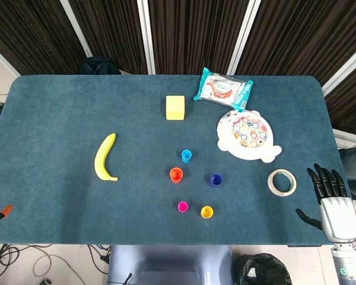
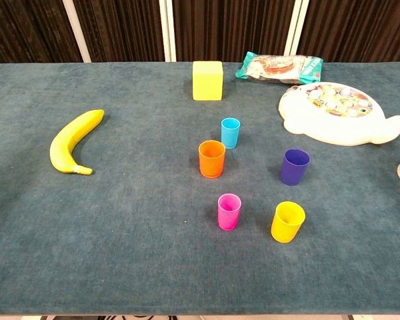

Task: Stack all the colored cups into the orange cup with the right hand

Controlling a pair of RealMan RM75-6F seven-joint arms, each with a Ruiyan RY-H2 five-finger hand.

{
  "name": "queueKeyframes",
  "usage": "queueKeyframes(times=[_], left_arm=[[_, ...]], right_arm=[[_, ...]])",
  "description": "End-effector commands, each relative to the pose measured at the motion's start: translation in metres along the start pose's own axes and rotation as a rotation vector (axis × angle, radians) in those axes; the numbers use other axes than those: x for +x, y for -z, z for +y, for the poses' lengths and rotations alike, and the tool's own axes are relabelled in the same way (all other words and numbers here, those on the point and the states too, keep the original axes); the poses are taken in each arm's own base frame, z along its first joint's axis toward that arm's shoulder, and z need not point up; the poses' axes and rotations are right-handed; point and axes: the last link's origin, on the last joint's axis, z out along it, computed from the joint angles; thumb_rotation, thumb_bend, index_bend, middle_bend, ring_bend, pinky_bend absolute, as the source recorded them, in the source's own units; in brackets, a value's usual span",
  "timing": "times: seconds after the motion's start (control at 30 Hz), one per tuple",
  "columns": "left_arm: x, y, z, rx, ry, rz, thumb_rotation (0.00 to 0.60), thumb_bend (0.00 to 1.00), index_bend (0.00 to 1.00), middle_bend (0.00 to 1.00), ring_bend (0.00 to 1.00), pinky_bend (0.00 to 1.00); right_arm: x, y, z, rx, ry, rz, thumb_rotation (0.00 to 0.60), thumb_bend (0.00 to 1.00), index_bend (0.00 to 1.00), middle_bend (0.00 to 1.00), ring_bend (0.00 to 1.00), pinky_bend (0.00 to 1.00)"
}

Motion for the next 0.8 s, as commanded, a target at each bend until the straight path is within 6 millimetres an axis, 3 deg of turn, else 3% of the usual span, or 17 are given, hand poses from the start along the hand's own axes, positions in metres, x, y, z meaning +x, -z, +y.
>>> queueKeyframes(times=[0.03, 0.8], left_arm=[[-0.0008, 0.0005, 0.0013, -0.002, -0.001, -0.003, 0.600, 0.00, 0.00, 0.00, 0.00, 0.04], [0.0022, 0.0033, 0.0037, 0.001, 0.002, 0.014, 0.600, 0.00, 0.00, 0.00, 0.00, 0.04]], right_arm=[[0.0006, -0.0006, 0.0005, -0.003, -0.003, -0.001, 0.600, 0.19, 0.00, 0.00, 0.07, 0.05], [-0.0065, 0.0042, 0.0004, -0.048, -0.043, -0.157, 0.600, 0.19, 0.01, 0.00, 0.06, 0.03]])
